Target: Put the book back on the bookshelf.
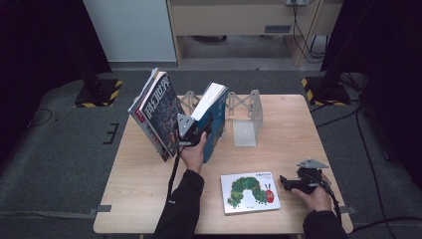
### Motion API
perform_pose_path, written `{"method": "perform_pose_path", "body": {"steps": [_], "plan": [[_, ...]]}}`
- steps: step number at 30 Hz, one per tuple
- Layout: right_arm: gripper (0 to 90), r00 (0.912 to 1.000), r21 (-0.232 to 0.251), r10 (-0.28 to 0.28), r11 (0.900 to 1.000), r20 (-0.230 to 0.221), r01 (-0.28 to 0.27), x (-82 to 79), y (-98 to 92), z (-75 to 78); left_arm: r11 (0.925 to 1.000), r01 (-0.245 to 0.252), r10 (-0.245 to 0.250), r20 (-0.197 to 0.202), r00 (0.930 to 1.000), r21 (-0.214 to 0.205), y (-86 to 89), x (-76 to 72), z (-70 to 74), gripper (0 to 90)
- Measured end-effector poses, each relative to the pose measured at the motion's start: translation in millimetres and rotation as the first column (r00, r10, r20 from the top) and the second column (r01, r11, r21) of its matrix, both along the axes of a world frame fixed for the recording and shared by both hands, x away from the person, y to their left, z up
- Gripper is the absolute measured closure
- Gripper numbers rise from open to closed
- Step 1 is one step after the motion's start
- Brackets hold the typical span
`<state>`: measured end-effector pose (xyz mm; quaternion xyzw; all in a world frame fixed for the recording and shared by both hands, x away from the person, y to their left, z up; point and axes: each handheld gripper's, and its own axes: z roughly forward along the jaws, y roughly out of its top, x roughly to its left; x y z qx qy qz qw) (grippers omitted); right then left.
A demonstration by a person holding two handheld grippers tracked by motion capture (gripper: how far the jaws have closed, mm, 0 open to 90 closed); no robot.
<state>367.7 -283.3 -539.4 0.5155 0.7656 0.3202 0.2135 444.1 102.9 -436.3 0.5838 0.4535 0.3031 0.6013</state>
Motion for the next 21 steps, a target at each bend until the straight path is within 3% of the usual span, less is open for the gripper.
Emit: {"method": "perform_pose_path", "body": {"steps": [11, 19, 21], "plan": [[3.2, 1.0000, 0.000, 0.000, 1.0000, 0.000, 0.000, -0.1, 0.0, 0.0, 0.9998, 0.016, -0.016, -0.004, 0.9999, -0.008, -3.8, 3.9, -1.3, 54.6], [3.2, 1.0000, 0.000, 0.003, 1.0000, 0.001, -0.003, 0.0, 0.0, 0.0, 0.9986, 0.052, -0.051, -0.036, 0.9981, 0.013, 6.6, -14.8, -13.7, 51.9], [3.2, 1.0000, 0.000, 0.003, 1.0000, 0.001, -0.003, -0.1, 0.0, 0.0, 0.9986, 0.054, -0.053, -0.044, 0.9976, 0.002, 8.3, -18.9, -16.9, 50.8]]}}
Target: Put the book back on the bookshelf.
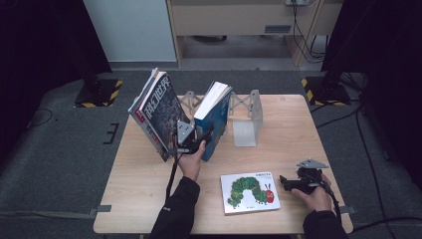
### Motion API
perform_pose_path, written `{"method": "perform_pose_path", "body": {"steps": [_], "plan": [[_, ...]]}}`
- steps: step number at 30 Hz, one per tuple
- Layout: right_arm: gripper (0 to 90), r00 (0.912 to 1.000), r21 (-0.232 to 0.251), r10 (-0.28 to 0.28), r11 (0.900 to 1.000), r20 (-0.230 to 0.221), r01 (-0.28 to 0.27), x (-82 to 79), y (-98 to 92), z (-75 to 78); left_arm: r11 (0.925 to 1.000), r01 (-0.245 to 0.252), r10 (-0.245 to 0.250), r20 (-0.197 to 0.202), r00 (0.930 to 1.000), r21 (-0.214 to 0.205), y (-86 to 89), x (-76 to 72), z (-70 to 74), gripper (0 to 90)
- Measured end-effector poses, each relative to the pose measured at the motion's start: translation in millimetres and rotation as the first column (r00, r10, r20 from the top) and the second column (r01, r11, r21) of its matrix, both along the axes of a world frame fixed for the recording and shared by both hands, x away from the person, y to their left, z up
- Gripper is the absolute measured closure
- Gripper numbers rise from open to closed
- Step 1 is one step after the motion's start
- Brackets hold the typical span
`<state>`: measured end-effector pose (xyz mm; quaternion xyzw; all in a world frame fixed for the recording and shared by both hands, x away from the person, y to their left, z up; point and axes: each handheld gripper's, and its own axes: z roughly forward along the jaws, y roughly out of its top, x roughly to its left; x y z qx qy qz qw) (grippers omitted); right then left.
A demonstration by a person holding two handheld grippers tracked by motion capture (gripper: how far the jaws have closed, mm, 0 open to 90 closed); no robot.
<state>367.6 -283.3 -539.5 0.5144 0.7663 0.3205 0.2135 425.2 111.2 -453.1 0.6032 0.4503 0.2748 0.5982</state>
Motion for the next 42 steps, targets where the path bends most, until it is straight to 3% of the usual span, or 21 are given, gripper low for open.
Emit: {"method": "perform_pose_path", "body": {"steps": [7, 23, 35, 42], "plan": [[3.5, 1.0000, 0.001, -0.004, 1.0000, -0.001, 0.004, -0.3, 0.5, 0.2, 0.9998, -0.001, 0.002, -0.044, 0.9990, 0.019, -0.4, -1.6, -8.9, 52.7], [3.4, 1.0000, 0.000, -0.001, 1.0000, 0.000, 0.001, -0.1, 0.3, 0.2, 0.9992, -0.039, 0.039, -0.028, 0.9988, -0.009, -17.4, 6.2, -14.5, 53.7], [3.4, 1.0000, 0.002, 0.002, 1.0000, 0.000, -0.002, 0.4, 0.8, 0.0, 0.9980, -0.063, 0.062, -0.050, 0.9968, -0.010, -20.8, 21.8, -13.8, 54.3], [3.4, 1.0000, 0.001, 0.004, 1.0000, -0.001, -0.004, 0.3, 0.8, 0.0, 0.9992, -0.038, 0.039, -0.054, 0.9978, 0.010, -13.1, 9.2, -12.3, 52.0]]}}
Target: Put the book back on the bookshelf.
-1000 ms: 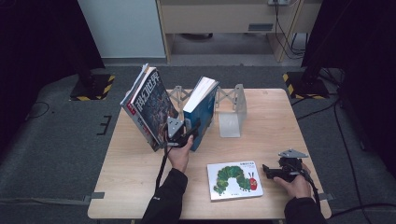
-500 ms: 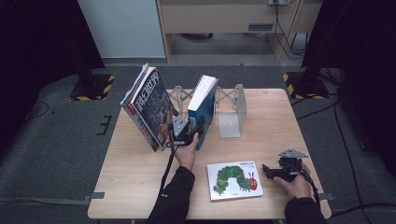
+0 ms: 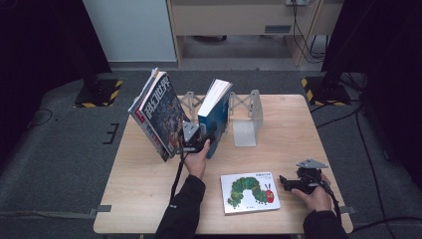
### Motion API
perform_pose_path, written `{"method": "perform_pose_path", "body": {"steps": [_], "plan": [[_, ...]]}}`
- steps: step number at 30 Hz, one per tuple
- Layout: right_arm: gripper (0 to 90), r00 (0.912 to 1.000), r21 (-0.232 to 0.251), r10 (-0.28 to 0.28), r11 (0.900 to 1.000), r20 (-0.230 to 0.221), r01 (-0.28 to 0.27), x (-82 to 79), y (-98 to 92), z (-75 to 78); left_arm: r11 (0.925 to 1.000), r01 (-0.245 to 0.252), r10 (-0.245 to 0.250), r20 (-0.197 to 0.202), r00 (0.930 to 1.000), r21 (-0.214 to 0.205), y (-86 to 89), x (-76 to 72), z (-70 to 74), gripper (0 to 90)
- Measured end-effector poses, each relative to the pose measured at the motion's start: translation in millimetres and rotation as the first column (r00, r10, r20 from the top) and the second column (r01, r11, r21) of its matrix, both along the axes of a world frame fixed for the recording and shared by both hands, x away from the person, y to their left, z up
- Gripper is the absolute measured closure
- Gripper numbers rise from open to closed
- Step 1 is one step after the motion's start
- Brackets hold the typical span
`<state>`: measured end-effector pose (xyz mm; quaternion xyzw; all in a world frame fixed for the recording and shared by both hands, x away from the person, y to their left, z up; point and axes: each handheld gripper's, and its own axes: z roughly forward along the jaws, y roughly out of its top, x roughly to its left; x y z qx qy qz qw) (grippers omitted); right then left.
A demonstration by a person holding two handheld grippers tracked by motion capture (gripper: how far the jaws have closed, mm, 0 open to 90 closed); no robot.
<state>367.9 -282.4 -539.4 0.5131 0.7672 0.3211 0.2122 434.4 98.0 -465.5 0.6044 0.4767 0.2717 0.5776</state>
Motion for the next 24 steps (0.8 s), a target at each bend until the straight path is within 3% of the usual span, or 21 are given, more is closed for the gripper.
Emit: {"method": "perform_pose_path", "body": {"steps": [4, 7, 8, 10, 24], "plan": [[3.4, 1.0000, 0.000, 0.000, 1.0000, 0.000, 0.000, 0.0, 0.1, 0.0, 0.9999, 0.014, -0.014, -0.012, 0.9998, 0.005, 6.7, -13.0, -3.7, 50.0], [3.5, 1.0000, 0.001, -0.004, 1.0000, 0.001, 0.004, -0.1, 0.4, 0.0, 0.9993, 0.020, -0.019, -0.029, 0.9994, 0.033, 8.3, -15.8, -6.4, 50.4], [3.5, 1.0000, 0.001, -0.003, 1.0000, 0.001, 0.003, -0.1, 0.3, 0.0, 0.9991, 0.016, -0.015, -0.037, 0.9992, 0.038, 8.2, -15.6, -7.6, 52.1], [3.5, 1.0000, -0.001, 0.000, 1.0000, 0.001, 0.000, -0.1, 0.1, 0.0, 0.9998, 0.021, -0.020, -0.049, 0.9986, 0.006, 8.5, -14.3, -9.7, 54.2], [3.4, 1.0000, 0.002, -0.003, 1.0000, 0.000, 0.003, 0.1, 0.3, 0.1, 0.9997, -0.015, 0.016, -0.044, 0.9989, 0.018, -18.2, -3.0, -8.6, 52.5]]}}
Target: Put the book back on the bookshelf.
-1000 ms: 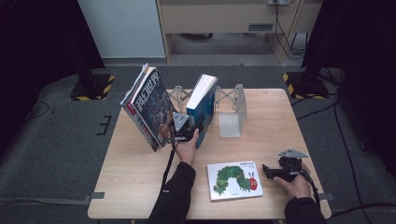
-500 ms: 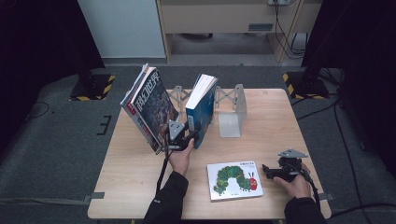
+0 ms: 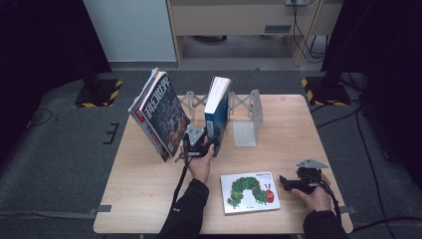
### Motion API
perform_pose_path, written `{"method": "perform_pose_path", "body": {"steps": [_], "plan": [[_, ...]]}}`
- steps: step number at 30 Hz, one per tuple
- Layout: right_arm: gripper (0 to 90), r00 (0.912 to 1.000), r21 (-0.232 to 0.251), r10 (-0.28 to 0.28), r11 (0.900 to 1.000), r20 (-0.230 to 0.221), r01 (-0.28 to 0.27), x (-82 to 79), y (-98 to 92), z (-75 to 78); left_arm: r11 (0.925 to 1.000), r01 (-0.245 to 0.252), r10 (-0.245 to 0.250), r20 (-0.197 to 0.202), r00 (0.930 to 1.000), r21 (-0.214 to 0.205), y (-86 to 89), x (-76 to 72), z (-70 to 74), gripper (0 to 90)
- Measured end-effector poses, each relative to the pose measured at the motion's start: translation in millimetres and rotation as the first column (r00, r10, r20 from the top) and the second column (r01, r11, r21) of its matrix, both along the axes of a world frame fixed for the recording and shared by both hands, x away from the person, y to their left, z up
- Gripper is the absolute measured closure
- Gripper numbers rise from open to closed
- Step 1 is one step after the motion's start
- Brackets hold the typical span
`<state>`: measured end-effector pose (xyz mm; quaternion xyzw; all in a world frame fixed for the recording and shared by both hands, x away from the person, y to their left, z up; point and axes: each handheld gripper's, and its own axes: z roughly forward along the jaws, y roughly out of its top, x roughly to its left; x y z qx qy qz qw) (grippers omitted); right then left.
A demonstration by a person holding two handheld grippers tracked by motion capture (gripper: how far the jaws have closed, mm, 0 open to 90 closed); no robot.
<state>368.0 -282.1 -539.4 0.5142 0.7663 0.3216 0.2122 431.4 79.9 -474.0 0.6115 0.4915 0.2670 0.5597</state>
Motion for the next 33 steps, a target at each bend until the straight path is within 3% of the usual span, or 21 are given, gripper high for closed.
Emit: {"method": "perform_pose_path", "body": {"steps": [9, 16, 22, 33], "plan": [[3.4, 1.0000, 0.000, 0.002, 1.0000, 0.000, -0.002, 0.0, 0.0, -0.1, 0.9996, 0.026, -0.026, 0.005, 0.9997, 0.009, -11.4, 5.2, -1.6, 48.2], [3.4, 1.0000, 0.001, 0.002, 1.0000, 0.000, -0.002, -0.1, 0.2, 0.0, 0.9984, 0.055, -0.054, -0.026, 0.9982, 0.017, -6.0, -4.5, -6.4, 48.3], [3.4, 1.0000, -0.001, 0.003, 1.0000, 0.000, -0.003, 0.0, 0.0, 0.0, 0.9986, 0.053, -0.052, -0.047, 0.9975, 0.010, -8.3, -2.5, -6.7, 50.7], [3.4, 1.0000, 0.001, 0.003, 1.0000, -0.001, -0.003, 0.0, 0.1, 0.0, 0.9966, 0.078, -0.077, -0.042, 0.9961, 0.027, -26.6, 4.1, -6.2, 47.0]]}}
